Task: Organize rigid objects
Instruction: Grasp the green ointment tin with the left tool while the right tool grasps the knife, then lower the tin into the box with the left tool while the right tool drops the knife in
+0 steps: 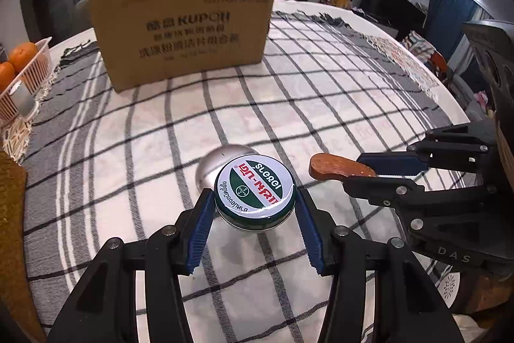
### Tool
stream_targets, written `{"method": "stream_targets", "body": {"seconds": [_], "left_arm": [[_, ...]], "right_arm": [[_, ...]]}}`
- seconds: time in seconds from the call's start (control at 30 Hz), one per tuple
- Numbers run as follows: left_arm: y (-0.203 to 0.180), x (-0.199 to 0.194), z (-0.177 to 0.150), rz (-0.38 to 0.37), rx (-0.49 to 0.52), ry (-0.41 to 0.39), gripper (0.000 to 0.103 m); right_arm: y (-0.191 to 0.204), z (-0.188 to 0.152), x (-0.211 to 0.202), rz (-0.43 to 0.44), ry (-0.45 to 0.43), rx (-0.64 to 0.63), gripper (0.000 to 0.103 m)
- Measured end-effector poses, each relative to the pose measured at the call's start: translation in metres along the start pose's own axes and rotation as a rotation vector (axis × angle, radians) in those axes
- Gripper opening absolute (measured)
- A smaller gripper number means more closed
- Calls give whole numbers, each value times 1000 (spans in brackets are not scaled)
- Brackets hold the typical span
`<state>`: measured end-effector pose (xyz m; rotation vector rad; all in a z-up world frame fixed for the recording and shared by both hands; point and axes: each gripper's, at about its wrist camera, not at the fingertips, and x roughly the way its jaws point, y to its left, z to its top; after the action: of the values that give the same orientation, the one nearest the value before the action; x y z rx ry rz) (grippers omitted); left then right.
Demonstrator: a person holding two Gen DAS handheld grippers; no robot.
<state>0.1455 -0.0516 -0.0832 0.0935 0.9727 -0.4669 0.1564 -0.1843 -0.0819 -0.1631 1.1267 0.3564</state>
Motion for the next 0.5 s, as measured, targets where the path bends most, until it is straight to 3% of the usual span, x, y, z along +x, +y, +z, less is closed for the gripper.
{"method": "stream_targets", "body": {"seconds": [0.5], "left_arm": [[27,-27,37,64,-60,-96,51]], "right_arm": [[6,41,-25,-25,-121,-1,21]]}}
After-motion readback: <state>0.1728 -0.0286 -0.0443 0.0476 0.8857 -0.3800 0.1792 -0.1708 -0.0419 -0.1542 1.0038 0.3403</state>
